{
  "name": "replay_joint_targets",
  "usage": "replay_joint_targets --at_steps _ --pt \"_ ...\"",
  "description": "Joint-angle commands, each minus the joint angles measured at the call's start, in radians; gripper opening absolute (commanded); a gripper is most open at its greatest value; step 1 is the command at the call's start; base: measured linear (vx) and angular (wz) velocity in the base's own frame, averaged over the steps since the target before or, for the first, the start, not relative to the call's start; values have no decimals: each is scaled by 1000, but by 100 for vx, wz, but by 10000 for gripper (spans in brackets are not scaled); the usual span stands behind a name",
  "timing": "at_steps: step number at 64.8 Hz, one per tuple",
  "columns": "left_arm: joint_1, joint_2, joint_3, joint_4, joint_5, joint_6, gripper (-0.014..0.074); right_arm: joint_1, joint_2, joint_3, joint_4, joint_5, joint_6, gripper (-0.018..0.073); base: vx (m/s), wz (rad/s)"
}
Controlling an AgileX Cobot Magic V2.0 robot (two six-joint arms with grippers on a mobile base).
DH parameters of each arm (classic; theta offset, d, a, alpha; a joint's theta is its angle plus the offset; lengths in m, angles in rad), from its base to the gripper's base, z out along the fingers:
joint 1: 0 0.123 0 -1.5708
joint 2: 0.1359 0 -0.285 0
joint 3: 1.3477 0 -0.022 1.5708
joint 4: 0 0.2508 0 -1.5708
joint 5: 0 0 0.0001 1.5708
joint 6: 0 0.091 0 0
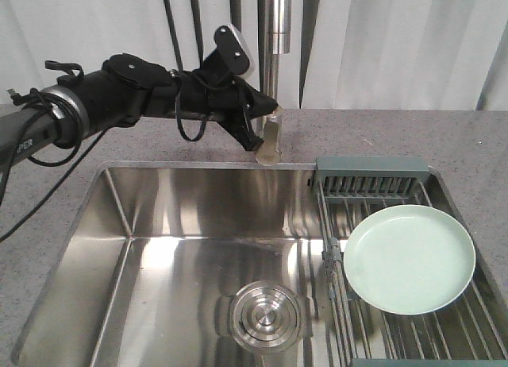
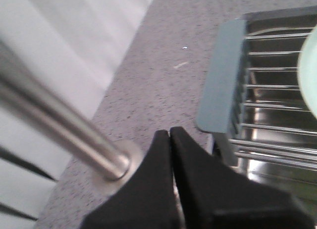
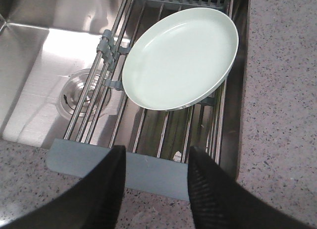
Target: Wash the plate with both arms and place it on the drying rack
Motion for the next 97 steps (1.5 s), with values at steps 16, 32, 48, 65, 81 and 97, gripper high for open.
replay_joint_targets --at_steps 16,32,48,65,81,97 --pt "27 -175 -39 97 45 -230 -8 0 8 -22 0 -54 -4 291 0 0" --pt "30 -319 -39 633 85 -947 -7 0 8 -22 0 -54 -4 291 0 0" --pt "41 -431 -37 1176 308 -1531 -7 0 8 -22 0 -54 -4 291 0 0" --pt "68 -631 217 1278 241 -1671 -6 0 8 -22 0 -54 -4 291 0 0" --pt "113 -856 526 1272 153 -1720 -6 0 8 -22 0 -54 -4 291 0 0" --pt "160 -1068 770 1272 108 -1780 -6 0 8 -22 0 -54 -4 291 0 0"
